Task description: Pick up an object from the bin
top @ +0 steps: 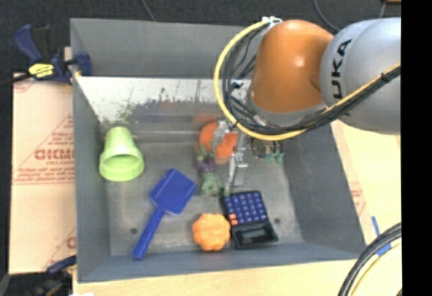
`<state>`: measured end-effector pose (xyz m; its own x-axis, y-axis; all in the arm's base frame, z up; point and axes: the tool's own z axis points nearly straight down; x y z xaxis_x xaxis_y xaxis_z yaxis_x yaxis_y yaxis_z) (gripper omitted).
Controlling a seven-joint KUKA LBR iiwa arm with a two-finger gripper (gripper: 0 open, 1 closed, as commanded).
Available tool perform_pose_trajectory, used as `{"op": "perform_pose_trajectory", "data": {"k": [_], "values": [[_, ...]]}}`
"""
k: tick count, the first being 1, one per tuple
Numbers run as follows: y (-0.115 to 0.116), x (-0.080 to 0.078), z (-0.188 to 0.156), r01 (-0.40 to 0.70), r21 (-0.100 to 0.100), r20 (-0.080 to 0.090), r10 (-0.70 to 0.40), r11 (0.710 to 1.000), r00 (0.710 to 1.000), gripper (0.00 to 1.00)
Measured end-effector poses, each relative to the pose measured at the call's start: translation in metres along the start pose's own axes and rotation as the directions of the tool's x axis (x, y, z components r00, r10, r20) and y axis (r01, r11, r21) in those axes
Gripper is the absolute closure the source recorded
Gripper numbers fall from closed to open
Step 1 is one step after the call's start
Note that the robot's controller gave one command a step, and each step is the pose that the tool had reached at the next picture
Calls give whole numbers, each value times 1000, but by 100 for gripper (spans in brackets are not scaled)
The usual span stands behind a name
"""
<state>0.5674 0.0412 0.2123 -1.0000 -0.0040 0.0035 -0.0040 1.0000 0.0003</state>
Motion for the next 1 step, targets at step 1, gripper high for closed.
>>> {"op": "perform_pose_trajectory", "data": {"k": [1], "values": [[0,-2,-4,-1,0,7,1,1000,1000,0]]}}
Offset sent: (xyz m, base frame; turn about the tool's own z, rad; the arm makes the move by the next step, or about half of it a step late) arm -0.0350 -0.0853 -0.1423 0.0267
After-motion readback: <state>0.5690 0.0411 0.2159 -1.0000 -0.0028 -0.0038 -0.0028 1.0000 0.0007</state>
